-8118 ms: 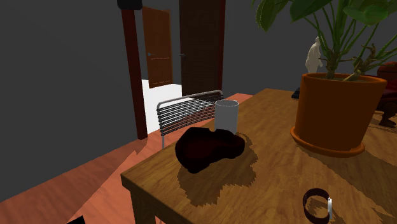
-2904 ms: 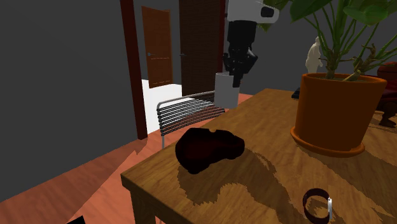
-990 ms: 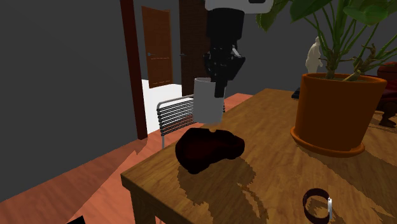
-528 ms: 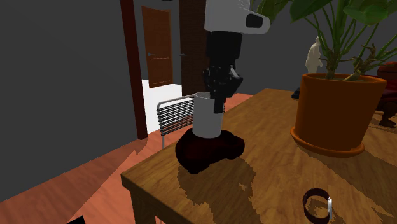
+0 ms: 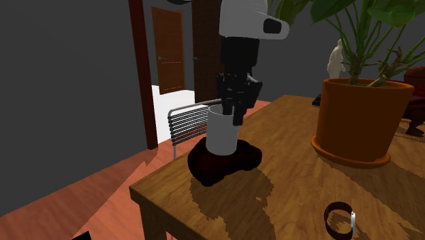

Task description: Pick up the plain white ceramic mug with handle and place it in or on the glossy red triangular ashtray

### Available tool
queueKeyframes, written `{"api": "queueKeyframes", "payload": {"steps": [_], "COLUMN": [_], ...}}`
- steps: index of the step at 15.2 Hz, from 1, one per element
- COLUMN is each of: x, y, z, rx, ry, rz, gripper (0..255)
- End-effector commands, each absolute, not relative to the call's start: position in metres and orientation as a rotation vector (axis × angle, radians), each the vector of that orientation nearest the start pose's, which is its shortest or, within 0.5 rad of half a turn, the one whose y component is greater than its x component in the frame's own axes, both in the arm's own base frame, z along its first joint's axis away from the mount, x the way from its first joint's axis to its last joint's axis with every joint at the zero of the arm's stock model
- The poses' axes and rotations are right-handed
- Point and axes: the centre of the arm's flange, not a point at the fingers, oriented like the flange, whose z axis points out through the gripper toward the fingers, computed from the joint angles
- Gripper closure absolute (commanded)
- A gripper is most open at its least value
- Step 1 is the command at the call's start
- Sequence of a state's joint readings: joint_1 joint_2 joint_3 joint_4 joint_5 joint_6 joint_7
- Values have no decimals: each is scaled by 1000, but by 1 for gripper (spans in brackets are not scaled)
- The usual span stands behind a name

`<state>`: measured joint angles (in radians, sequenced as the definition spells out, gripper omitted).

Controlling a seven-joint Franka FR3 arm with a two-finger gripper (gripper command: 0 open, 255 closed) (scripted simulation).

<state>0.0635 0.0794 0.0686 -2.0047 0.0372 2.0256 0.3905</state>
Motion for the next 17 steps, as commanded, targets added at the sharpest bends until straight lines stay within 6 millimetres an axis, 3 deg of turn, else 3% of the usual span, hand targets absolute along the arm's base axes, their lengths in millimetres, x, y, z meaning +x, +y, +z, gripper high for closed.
{"api": "queueKeyframes", "payload": {"steps": [1, 5, 9, 17], "x": [559, 559, 562, 562], "y": [76, 76, 74, 74], "z": [413, 413, 463, 463], "rx": [-3088, -3088, -3088, -3088], "ry": [429, 429, 429, 429], "rz": [103, 103, 103, 103], "gripper": [0, 0, 0, 0]}}
